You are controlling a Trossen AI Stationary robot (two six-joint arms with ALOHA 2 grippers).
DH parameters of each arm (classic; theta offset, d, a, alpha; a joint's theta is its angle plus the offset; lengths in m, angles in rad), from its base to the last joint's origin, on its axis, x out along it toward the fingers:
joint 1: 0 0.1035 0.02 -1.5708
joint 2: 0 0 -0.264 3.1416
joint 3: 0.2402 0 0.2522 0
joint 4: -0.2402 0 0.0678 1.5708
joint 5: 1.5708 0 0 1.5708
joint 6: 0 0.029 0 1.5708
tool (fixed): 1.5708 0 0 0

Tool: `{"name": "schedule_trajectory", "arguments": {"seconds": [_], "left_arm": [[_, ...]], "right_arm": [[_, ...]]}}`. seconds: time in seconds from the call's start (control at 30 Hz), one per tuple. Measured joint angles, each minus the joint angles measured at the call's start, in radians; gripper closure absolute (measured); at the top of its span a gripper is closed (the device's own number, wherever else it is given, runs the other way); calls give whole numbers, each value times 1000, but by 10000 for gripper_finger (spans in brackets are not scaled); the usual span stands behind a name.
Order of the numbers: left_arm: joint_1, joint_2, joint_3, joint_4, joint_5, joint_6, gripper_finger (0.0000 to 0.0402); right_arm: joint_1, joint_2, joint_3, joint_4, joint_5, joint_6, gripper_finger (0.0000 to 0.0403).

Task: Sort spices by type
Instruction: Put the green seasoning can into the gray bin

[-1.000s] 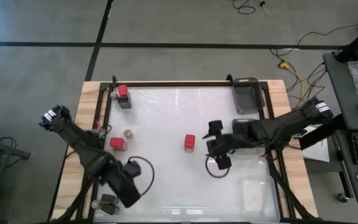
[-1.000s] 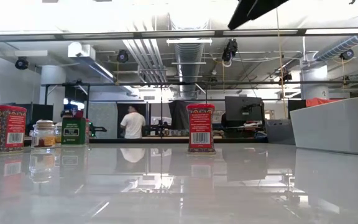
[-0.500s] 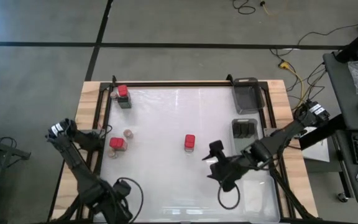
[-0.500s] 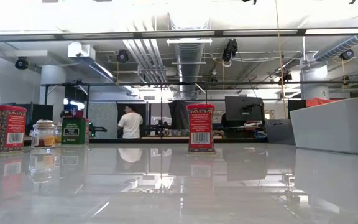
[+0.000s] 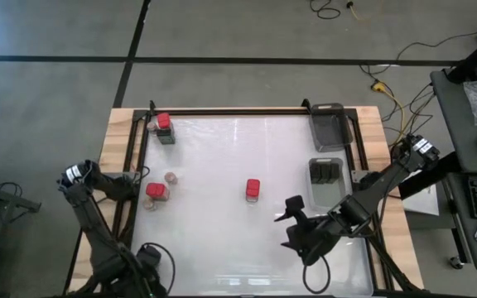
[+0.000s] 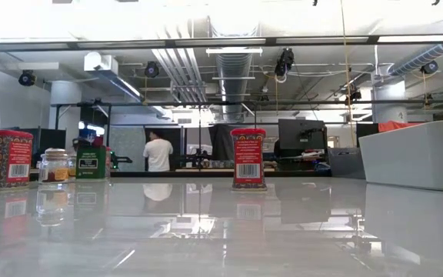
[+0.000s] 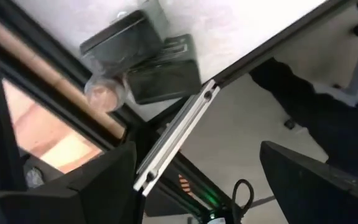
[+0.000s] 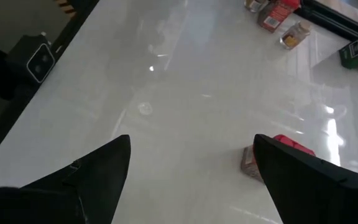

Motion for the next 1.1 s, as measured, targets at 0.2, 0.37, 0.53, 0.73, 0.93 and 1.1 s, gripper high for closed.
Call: {"name": "schedule_trajectory", "arguments": {"seconds": [0.2, 0.37, 0.53, 0.73, 0.93, 1.1], "left_arm": [[7, -36, -9, -30, -25, -65, 76], [26, -103, -79, -68, -25, -60, 73], [65, -227, -227, 18, -23, -94, 58], [106, -339, -449, 203, 134, -181, 47], [106, -373, -532, 301, 183, -210, 47], [121, -390, -549, 280, 186, -214, 45]], "right_arm": [[4, 0, -3, 3, -2, 0, 59], [19, 0, -5, 4, -2, 5, 39], [40, 0, -8, 4, -3, 25, 37], [62, 0, -35, 2, -3, 51, 37], [65, 0, -74, 5, -3, 74, 37], [65, 0, -81, 6, -4, 79, 37]]}}
